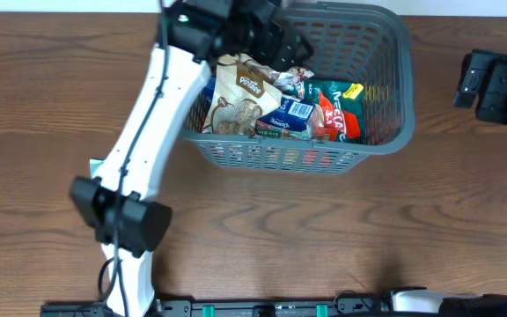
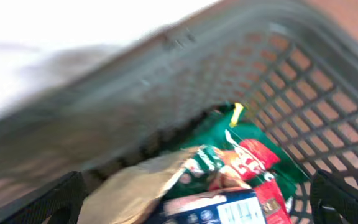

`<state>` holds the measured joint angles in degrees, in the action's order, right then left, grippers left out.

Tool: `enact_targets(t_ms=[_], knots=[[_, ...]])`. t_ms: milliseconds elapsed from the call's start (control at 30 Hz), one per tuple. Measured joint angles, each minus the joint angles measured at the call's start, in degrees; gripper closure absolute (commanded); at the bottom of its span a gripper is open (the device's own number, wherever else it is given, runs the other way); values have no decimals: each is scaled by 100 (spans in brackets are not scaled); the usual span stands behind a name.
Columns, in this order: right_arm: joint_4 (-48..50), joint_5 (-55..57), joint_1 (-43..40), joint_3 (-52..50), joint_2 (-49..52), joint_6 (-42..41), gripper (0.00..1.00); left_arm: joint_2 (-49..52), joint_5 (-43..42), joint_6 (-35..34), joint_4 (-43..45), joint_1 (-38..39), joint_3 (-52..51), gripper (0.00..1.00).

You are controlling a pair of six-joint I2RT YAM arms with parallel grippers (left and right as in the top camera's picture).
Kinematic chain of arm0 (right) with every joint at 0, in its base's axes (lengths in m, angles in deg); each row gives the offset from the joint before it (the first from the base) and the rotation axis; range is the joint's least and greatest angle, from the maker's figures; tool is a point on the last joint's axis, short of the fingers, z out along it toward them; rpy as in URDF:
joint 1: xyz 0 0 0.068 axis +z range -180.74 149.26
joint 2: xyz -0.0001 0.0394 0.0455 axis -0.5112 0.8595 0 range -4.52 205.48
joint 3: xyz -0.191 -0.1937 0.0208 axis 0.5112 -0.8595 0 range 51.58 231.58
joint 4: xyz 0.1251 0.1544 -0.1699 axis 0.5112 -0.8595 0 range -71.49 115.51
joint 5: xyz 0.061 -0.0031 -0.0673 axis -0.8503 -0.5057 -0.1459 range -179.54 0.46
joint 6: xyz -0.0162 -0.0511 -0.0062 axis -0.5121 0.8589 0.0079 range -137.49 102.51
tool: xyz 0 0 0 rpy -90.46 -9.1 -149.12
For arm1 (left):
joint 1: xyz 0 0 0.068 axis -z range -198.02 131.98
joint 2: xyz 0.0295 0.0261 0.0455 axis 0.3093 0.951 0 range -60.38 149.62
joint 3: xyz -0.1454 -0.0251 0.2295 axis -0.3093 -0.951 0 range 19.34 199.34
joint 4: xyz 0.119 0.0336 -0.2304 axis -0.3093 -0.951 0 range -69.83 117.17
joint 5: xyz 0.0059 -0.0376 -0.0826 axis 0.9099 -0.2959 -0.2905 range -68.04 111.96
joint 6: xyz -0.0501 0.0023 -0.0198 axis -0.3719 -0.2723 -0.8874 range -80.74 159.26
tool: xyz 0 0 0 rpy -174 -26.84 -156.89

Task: Pack container
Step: 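Open the left gripper and withdraw it left toward the green packet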

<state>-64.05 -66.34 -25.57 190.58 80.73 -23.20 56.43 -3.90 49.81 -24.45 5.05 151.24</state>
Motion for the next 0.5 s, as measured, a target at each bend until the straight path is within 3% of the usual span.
enact_targets(t_ms=[300,500], knots=[[0,-2,0,0,0,0,1,-1818,1370,0,-136,-1115,7,1],[2,0,0,0,0,0,1,-2498,2446,-144,-1434,-1781,109,1]])
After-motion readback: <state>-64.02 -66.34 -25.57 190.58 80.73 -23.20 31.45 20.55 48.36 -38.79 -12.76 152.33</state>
